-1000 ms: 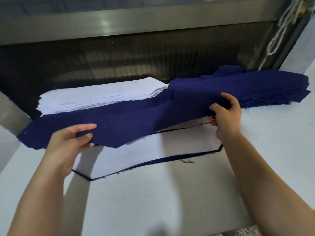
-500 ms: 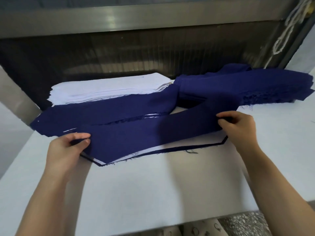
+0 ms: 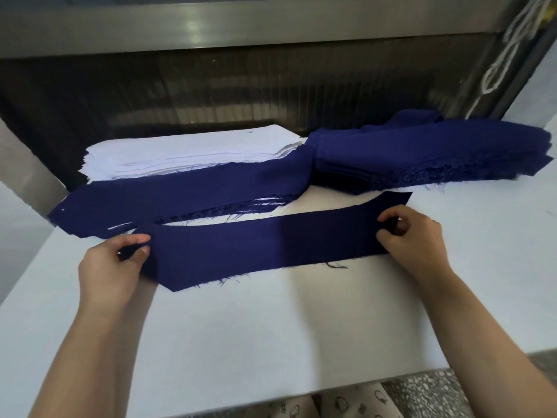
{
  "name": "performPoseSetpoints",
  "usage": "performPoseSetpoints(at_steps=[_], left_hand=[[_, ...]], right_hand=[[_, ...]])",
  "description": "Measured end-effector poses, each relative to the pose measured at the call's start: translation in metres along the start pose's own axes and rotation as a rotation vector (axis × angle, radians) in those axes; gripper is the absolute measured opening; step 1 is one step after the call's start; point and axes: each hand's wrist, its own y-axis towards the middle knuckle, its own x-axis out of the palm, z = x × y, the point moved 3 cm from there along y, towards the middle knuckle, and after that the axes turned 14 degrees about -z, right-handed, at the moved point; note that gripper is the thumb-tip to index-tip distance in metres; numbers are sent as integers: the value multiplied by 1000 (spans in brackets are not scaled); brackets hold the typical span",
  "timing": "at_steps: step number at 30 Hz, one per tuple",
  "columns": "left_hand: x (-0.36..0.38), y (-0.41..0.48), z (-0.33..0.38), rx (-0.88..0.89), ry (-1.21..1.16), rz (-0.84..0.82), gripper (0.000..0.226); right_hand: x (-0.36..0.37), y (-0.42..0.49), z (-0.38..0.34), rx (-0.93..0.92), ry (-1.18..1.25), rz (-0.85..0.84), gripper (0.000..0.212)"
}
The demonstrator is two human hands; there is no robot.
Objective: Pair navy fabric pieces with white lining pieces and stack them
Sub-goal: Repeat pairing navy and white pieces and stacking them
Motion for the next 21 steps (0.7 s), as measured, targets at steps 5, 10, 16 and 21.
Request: performPoseSetpoints(at_steps=[5, 10, 16, 21], left_hand=[[0, 0, -2, 4, 4, 27, 19], [4, -1, -3, 22, 57, 32, 18], [7, -1, -4, 44, 129, 43, 16], [12, -3, 0, 51, 208, 39, 29]], right_hand=[[4, 3, 4, -2, -40, -21, 16], [5, 5, 6, -26, -96, -16, 12], [3, 3, 3, -50, -92, 29, 15], [5, 4, 5, 21, -281, -17, 22]])
